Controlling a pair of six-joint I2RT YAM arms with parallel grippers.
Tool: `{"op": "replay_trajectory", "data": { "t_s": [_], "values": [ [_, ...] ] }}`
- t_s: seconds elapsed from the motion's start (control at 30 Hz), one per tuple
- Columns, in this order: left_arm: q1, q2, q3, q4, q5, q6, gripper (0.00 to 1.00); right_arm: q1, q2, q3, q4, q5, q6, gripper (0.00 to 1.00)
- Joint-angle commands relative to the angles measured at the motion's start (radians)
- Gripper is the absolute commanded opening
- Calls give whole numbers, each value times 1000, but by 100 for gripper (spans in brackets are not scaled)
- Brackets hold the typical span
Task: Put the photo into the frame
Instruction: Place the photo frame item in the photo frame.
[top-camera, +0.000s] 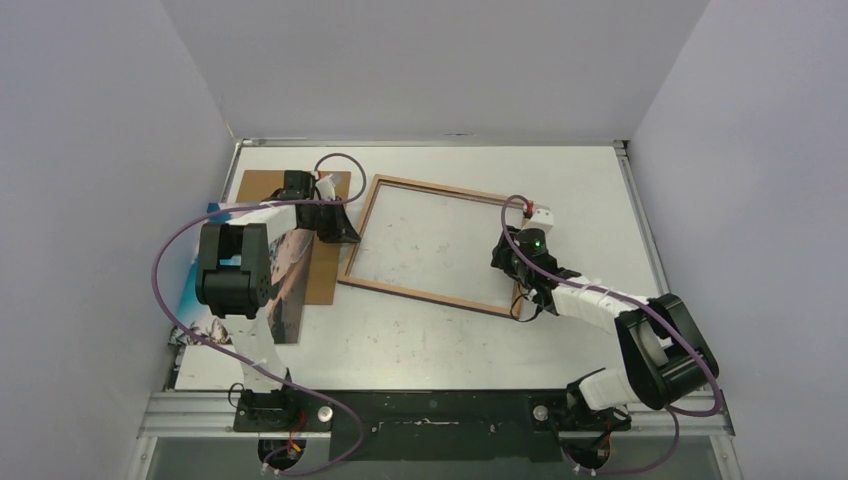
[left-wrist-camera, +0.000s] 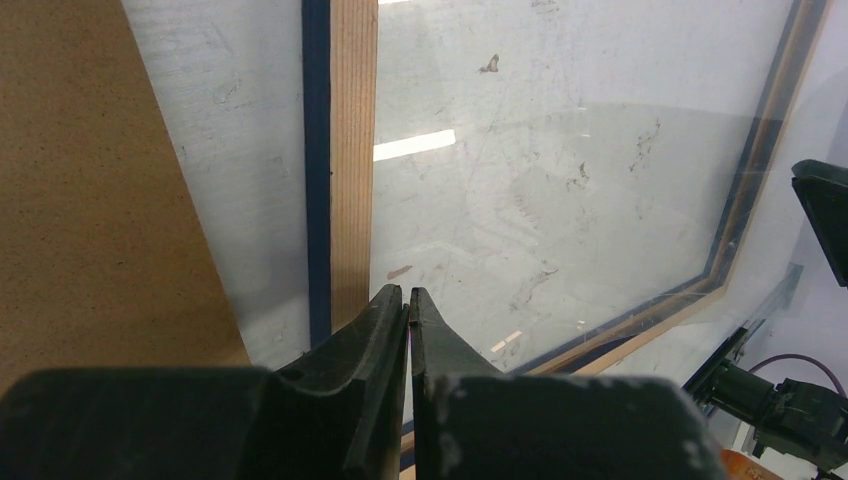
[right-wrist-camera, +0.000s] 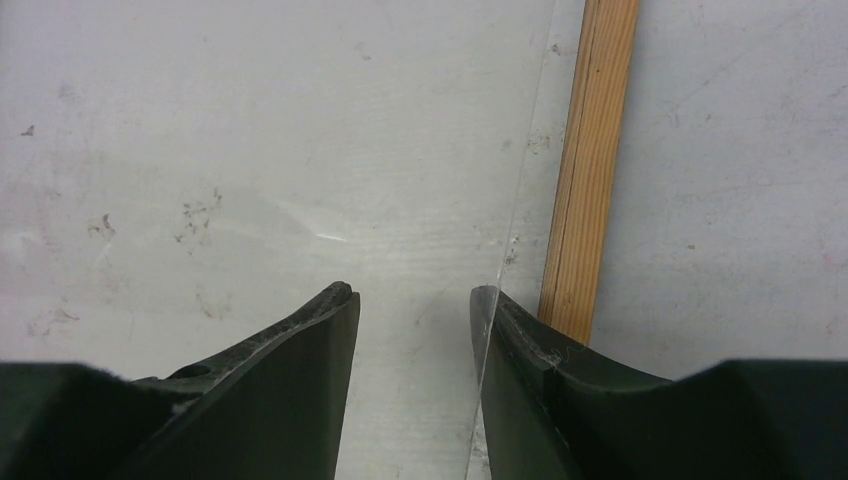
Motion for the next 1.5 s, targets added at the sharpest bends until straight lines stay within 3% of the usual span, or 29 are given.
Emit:
{"op": "replay_trajectory", "data": {
  "t_s": [0.0, 0.27, 0.67, 1.27, 1.47],
  "values": [
    [-1, -32, 37, 0, 29, 21, 5, 6, 12, 45, -1, 25, -27, 46],
    [-1, -30, 37, 0, 30, 22, 5, 7, 24, 89, -52, 27, -109, 50],
    [1, -33, 36, 0, 34, 21, 5, 7, 56, 130, -130, 41, -122, 64],
    [4, -28, 29, 9, 43, 8, 5, 3, 111, 204, -207, 40, -152, 71],
    [4, -27, 29, 10, 42, 7, 5, -5, 123, 220, -218, 11, -157, 78]
  ]
}}
